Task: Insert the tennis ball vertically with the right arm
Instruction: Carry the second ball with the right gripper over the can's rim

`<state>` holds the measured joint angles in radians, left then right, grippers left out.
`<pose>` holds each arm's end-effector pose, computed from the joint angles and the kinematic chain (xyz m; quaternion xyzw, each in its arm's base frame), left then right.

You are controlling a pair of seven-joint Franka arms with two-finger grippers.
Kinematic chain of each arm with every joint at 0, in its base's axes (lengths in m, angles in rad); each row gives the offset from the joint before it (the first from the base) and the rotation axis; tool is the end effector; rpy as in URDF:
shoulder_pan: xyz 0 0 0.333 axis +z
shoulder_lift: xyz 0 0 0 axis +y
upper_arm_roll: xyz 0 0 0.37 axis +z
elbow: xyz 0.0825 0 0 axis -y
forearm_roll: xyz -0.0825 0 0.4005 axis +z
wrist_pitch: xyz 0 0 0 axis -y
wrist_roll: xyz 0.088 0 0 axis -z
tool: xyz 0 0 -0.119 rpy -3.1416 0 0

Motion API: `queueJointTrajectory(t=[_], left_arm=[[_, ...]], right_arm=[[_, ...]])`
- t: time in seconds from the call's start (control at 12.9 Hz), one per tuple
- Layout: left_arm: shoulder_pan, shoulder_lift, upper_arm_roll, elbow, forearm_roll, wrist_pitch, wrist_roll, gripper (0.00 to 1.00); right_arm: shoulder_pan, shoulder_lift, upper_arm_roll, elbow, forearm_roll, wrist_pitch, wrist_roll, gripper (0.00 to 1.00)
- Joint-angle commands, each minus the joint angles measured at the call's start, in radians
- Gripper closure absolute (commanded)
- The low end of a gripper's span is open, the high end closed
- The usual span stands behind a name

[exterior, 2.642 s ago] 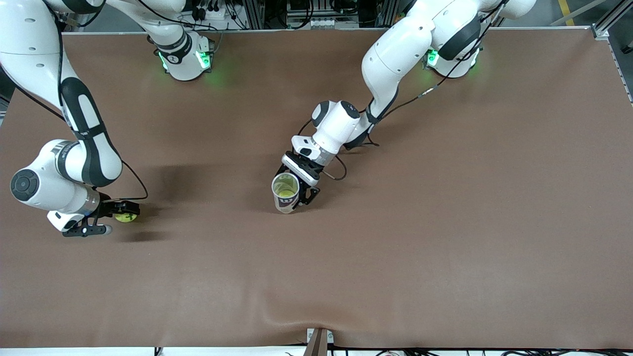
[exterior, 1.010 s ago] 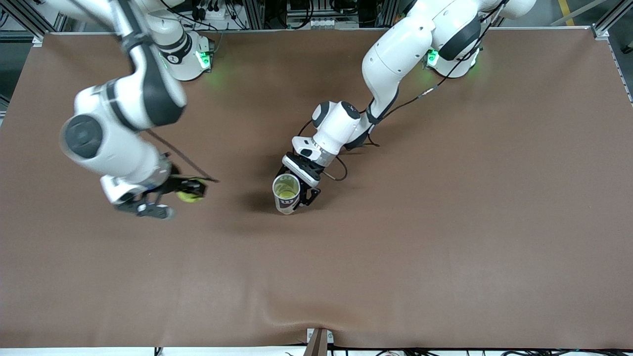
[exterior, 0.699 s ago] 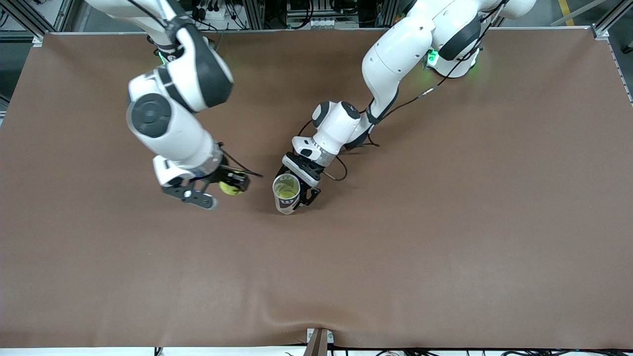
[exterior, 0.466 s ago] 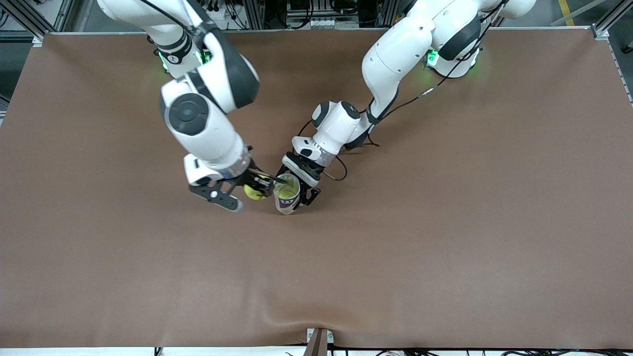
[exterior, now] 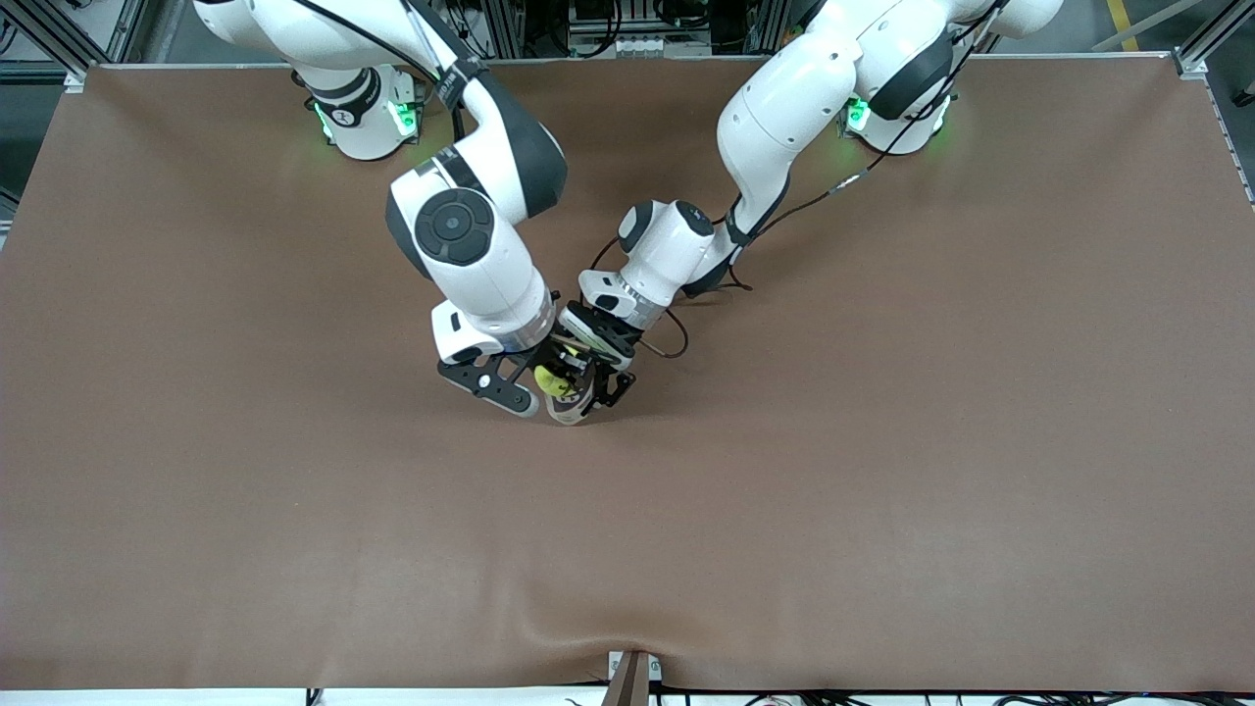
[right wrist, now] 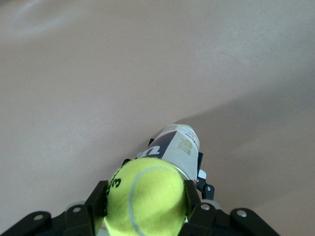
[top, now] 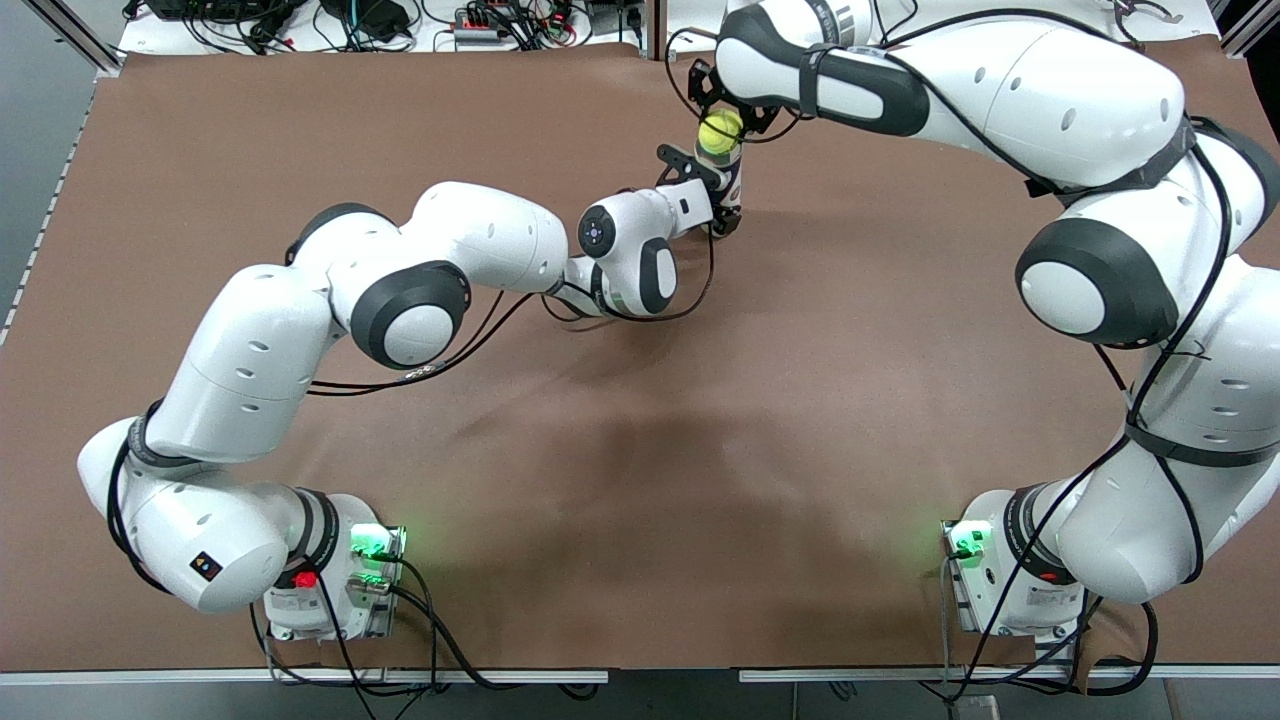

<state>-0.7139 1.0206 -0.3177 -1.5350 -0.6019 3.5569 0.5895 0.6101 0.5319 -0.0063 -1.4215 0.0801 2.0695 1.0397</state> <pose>0.5188 -0.5850 0.1696 0.8468 -0.2886 0.3990 0.2010 0.6242 0.4378 0.4292 -0.9704 0.2319 -0.0141 0.0661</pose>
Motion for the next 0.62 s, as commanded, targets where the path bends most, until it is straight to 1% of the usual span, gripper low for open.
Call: queueJointTrajectory(t=[0.0,0.08,0.16,0.23,0.54], left_arm=[[-0.015,-0.014,0.009,-0.04,-0.039,-0.004,0.004,0.19],[-0.016,-0.014,0.009,-0.042,-0.047,-0.004,0.0,0.19],[-0.013,-0.013,0.009,-0.043,-0.052,-0.004,0.001,0.18],[-0.015,-0.013,0.009,-0.04,-0.053,-0.004,0.0,0.18],[-0.009,-0.004,0.009,-0.011,-0.05,-0.006,0.0,0.18]], right_arm=[[0.017,0.023,-0.012,0.029,-0.017,-0.003,0.016,1.0],[0.016,0.023,-0.012,0.029,-0.032,-0.003,0.013,0.75],[0.016,0.023,-0.012,0.026,-0.04,-0.003,0.017,0.13],[0.014,0.022,-0.012,0.026,-0.039,-0.005,0.019,0.0],[0.0,0.013,-0.014,0.03,-0.037,-0.009,0.002,0.0]])
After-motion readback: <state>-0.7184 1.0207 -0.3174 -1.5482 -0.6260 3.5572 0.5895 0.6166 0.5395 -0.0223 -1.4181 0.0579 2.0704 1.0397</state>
